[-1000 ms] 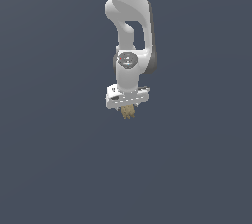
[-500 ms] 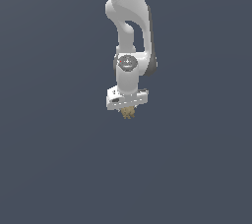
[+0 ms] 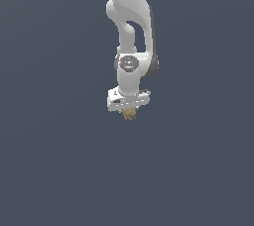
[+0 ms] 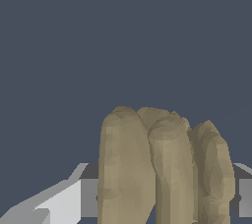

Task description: Pick up the object and move it to a goal position.

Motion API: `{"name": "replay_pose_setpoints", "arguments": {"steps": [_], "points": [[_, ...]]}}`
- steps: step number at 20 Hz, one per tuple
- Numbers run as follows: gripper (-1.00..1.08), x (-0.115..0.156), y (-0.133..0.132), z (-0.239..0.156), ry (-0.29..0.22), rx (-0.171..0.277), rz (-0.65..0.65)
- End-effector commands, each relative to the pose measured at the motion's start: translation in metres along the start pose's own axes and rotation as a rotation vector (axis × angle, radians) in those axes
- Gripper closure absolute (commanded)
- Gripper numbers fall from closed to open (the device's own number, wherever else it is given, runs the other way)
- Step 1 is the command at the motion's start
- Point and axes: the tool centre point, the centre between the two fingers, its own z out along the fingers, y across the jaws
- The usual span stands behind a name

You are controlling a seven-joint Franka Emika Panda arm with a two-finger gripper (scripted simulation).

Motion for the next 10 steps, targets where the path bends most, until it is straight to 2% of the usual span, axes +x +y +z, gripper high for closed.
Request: {"name": "replay_pose_setpoints", "arguments": {"steps": [1, 10], "points": [[1.08, 0.004, -0.002, -0.003, 0.001, 0.000, 0.000], [1.08, 0.042, -0.018, -0.029, 0.001, 0.000, 0.000]]}}
